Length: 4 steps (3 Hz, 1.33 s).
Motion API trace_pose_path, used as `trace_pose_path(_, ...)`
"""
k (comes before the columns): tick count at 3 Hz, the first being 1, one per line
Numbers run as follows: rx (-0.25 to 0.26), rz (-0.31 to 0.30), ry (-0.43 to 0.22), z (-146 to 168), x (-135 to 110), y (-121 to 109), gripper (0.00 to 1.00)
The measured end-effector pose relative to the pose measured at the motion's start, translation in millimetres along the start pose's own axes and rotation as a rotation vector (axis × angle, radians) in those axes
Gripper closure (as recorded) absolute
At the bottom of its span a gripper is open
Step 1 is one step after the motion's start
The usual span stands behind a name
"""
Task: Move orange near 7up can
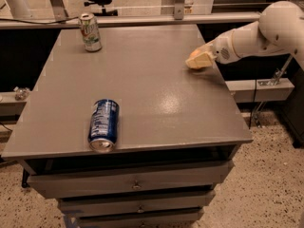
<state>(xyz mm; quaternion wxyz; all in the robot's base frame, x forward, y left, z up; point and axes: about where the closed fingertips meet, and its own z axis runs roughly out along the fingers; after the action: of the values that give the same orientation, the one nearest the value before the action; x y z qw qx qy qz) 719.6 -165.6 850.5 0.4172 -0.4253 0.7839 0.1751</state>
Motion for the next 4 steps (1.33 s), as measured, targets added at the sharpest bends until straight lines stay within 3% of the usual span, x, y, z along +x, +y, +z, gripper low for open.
trace_pose_path(1,-0.025,0.005,-0.013,-8,-9,7,0.95)
trace_pose_path(2,-0.065,0.009,-0.037,-17,-24,19,1.00)
trace_pose_path(3,-0.154,0.004,-0.076,-37,-48,51,1.00)
trace_pose_path(4,-0.155,0.004,-0.076,-37,-48,51,1.00)
